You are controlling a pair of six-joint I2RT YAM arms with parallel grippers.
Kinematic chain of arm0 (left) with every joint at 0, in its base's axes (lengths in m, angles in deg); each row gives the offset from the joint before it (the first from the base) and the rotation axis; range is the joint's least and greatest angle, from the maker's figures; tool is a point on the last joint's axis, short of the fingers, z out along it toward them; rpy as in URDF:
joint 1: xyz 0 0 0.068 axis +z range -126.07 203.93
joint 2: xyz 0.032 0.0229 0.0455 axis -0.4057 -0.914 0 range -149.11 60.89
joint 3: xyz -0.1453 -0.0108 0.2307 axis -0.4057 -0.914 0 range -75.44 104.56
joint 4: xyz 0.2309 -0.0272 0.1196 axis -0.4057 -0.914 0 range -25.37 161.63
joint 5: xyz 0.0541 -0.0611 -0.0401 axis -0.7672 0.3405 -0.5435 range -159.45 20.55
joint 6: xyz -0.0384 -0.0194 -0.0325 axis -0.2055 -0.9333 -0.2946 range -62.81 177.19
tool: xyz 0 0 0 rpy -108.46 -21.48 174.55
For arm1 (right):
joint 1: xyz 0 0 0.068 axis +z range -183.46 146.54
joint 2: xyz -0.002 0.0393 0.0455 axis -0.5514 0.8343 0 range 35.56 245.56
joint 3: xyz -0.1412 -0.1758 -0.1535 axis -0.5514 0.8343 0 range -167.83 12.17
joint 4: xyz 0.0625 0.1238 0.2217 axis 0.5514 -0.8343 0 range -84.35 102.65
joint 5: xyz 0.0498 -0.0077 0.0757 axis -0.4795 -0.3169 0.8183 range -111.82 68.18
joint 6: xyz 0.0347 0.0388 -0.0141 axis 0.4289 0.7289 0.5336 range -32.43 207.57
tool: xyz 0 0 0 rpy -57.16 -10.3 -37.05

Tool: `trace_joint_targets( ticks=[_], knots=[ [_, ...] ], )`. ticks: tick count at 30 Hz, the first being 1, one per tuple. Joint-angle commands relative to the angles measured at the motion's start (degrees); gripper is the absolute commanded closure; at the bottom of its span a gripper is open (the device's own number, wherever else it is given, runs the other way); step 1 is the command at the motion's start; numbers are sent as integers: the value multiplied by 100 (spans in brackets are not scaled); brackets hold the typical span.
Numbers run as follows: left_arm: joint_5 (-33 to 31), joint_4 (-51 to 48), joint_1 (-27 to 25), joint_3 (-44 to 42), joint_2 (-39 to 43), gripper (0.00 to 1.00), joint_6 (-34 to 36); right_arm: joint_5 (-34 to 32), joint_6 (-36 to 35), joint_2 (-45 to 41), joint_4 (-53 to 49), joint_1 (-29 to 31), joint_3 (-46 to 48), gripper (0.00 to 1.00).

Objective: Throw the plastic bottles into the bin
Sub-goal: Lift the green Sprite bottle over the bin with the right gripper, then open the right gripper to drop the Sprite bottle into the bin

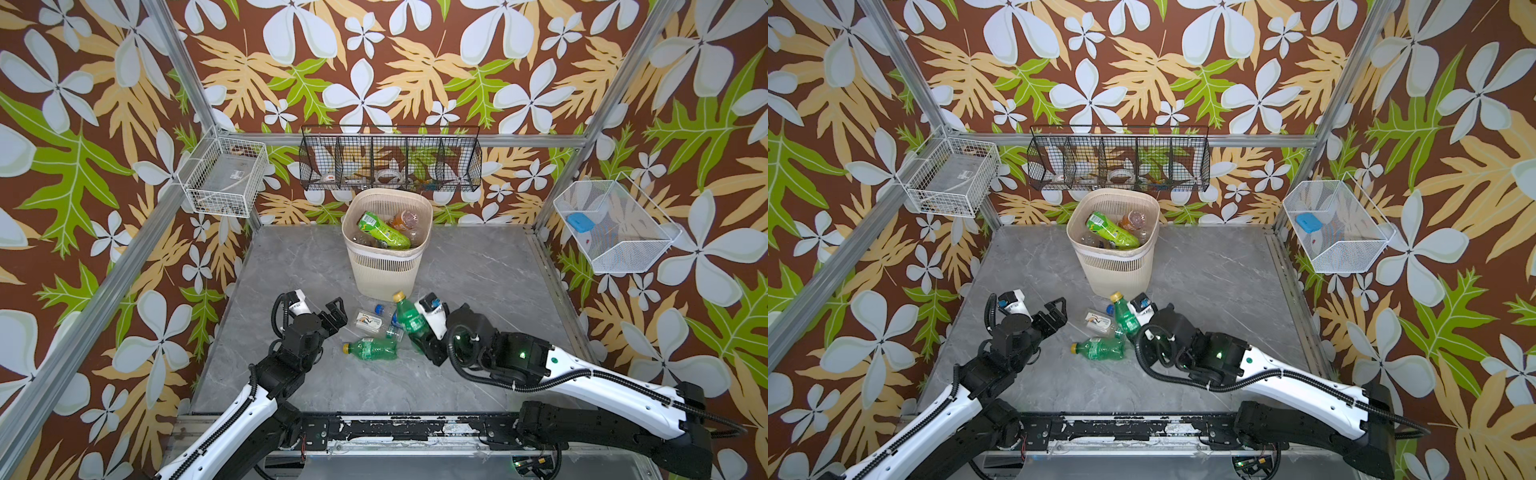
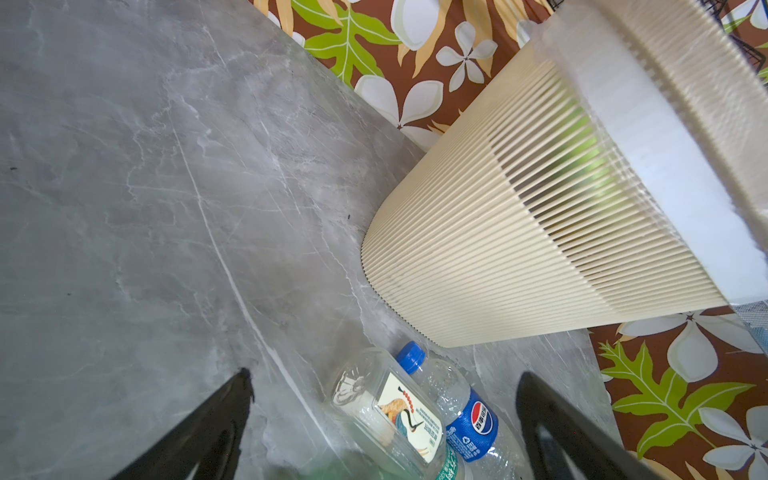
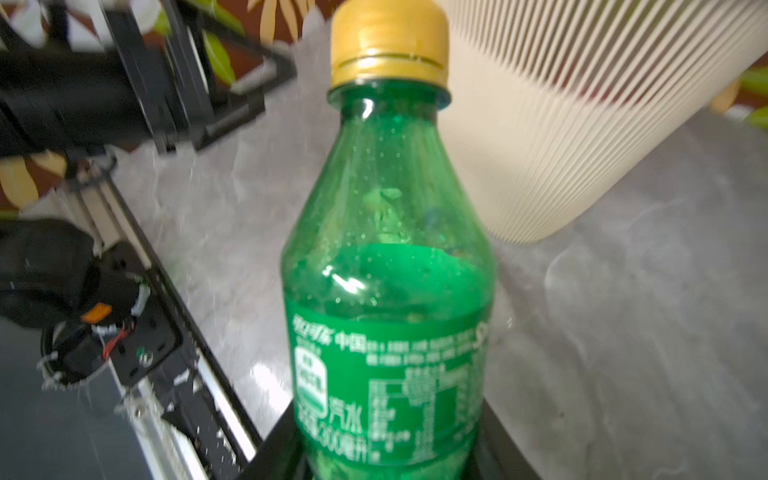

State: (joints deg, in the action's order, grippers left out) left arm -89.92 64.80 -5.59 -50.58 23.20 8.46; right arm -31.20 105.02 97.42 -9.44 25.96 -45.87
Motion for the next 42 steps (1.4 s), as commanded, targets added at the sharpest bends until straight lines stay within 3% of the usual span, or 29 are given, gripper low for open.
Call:
trace_joint_targets(
  ticks=[1,3,8,13,18,27,29,32,34,38,42],
  knots=[
    [-10,-50,7,-33,89,0,-119,-382,-585,356,370,-280,-895,59],
    [7,-100,7,-43,153,0,-171,-427,-724,773,468,-540,-1628,58],
    [25,-264,7,-126,364,0,-325,213,-567,2068,643,-1519,-3175,58],
    [119,-382,7,-260,588,0,-559,409,-745,3241,603,-1875,-4315,58],
    [175,-424,7,-393,791,0,-751,529,-701,3884,513,-2091,-4874,58],
    [157,-463,7,-421,821,0,-787,627,-851,4229,367,-2137,-5160,57],
    [157,-460,7,-421,807,0,-796,639,-817,4293,260,-2143,-5250,49],
    [166,-457,7,-412,782,1,-787,573,-787,4354,41,-2137,-5487,17],
    [162,-485,7,-386,749,0,-778,528,-838,4228,50,-2139,-5534,4],
    [192,-507,7,-341,650,0,-770,262,-1003,3595,246,-2136,-5312,0],
    [252,-456,7,-333,532,0,-796,-72,-961,2221,950,-2136,-3724,0]
  ],
)
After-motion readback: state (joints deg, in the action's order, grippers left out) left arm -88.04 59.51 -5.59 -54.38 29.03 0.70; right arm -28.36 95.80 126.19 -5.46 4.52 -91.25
